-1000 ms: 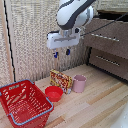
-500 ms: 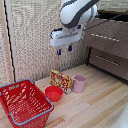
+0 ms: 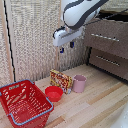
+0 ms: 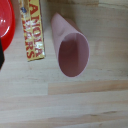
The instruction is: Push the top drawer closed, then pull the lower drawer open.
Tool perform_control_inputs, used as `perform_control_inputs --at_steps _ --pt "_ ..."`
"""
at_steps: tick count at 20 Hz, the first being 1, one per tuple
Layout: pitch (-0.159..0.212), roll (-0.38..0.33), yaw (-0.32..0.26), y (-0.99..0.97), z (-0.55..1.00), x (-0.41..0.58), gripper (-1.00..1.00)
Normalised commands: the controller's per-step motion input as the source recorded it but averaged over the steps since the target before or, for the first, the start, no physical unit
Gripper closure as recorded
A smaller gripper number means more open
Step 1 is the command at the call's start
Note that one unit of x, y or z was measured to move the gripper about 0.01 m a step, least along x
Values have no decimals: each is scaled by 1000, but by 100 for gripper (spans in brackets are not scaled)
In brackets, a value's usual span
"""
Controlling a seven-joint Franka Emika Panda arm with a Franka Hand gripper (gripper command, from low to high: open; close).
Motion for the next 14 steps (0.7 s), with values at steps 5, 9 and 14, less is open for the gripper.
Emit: perform_control_inputs --at_steps 5,9,14 --pt "-3 -353 174 -52 0 -36 -100" --pt "38 -375 92 51 19 0 -100" --pt "13 -375 39 167 48 1 -100"
